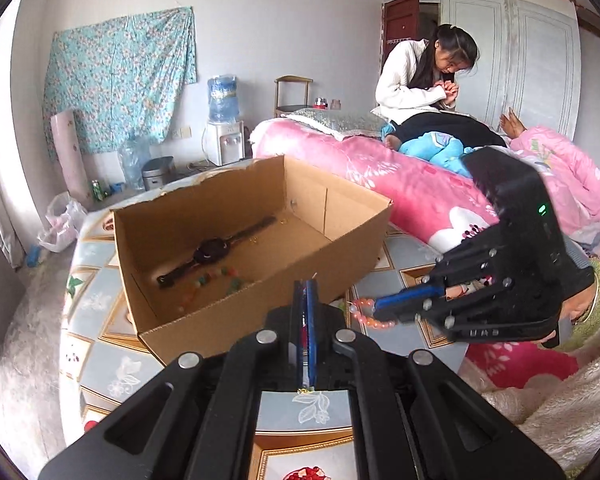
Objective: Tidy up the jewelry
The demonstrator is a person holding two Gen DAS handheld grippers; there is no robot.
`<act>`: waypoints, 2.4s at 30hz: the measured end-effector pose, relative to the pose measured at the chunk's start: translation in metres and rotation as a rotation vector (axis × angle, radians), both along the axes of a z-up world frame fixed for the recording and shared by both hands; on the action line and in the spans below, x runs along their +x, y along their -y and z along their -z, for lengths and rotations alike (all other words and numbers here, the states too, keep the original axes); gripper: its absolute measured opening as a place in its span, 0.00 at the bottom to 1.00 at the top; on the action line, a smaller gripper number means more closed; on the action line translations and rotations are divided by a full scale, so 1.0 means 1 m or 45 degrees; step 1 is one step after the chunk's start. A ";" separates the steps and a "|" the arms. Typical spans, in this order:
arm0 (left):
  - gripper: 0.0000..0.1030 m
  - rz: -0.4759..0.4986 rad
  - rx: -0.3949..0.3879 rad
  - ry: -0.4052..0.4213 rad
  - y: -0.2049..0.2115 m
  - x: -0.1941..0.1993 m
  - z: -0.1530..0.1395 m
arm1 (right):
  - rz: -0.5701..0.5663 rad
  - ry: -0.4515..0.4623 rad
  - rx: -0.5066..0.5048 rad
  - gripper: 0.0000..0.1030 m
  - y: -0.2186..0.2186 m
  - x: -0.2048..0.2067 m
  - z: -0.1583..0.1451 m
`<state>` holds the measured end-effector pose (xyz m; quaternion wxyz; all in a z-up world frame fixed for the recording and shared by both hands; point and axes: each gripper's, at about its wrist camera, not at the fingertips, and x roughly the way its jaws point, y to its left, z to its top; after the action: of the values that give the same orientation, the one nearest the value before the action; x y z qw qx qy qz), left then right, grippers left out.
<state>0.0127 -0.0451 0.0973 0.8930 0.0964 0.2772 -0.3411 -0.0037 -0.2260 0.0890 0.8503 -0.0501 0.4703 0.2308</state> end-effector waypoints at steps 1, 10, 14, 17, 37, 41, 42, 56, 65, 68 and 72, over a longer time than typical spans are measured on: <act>0.01 -0.004 0.005 -0.003 0.001 0.000 0.001 | -0.017 -0.028 0.010 0.22 -0.003 0.000 0.003; 0.01 -0.042 0.032 -0.085 0.001 -0.001 0.020 | -0.148 -0.163 -0.159 0.23 -0.029 0.014 0.049; 0.01 -0.066 0.029 -0.120 -0.002 0.001 0.030 | -0.205 -0.187 -0.235 0.21 -0.036 0.016 0.055; 0.01 -0.083 0.027 -0.141 -0.005 0.004 0.036 | -0.224 -0.200 -0.258 0.20 -0.038 0.018 0.055; 0.01 -0.133 -0.026 -0.196 -0.028 0.019 0.056 | -0.324 -0.289 -0.413 0.03 -0.063 0.028 0.057; 0.01 -0.138 -0.042 -0.199 -0.032 0.018 0.056 | -0.301 -0.287 -0.392 0.02 -0.065 0.026 0.056; 0.01 -0.138 -0.042 -0.197 -0.032 0.017 0.055 | -0.295 -0.284 -0.388 0.02 -0.063 0.025 0.055; 0.01 -0.108 -0.133 -0.045 -0.042 0.000 0.001 | -0.229 -0.008 -0.192 0.02 -0.053 0.012 -0.044; 0.01 -0.043 -0.269 0.071 -0.027 0.033 -0.045 | -0.175 0.156 0.019 0.02 -0.027 0.075 -0.101; 0.01 -0.031 -0.275 -0.093 -0.012 0.073 -0.035 | -0.150 0.060 0.049 0.02 -0.022 0.112 -0.086; 0.01 -0.033 -0.246 -0.335 0.007 0.121 -0.007 | -0.125 -0.093 0.024 0.02 -0.019 0.149 -0.047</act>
<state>0.1340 -0.0522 0.1040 0.8585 -0.0389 0.3590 -0.3641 0.1455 -0.2065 0.1365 0.8208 -0.0565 0.4957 0.2783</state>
